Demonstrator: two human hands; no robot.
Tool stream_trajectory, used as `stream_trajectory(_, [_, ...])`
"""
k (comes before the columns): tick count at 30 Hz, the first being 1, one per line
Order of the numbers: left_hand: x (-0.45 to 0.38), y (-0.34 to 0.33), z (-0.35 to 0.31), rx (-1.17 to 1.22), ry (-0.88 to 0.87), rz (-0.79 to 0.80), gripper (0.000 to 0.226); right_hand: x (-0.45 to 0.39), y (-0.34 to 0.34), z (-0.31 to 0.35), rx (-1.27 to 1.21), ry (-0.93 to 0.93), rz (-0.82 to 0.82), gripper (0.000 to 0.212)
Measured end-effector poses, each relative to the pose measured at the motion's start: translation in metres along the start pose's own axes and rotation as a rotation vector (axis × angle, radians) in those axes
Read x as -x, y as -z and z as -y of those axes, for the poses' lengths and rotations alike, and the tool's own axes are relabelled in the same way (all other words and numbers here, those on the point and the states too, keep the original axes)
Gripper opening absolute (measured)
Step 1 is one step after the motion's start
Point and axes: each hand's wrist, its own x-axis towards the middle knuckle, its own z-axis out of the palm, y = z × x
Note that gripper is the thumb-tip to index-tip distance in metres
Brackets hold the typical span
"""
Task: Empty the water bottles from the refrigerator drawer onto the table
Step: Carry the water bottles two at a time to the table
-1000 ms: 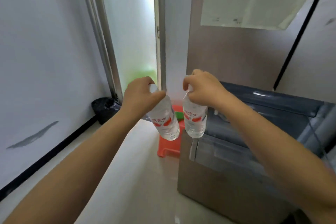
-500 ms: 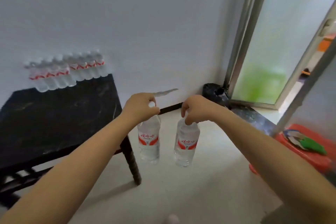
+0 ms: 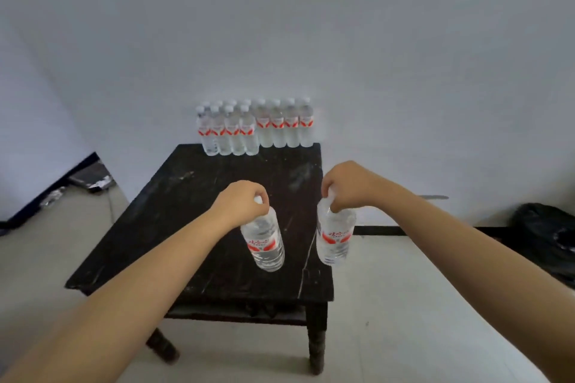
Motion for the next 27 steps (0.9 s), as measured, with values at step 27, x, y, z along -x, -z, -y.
stream_trajectory(27, [-0.431, 0.085, 0.160, -0.056, -0.227, 0.118, 0.034, -0.456, 0.006, 0.018, -0.167, -0.285, -0.019, 0.032])
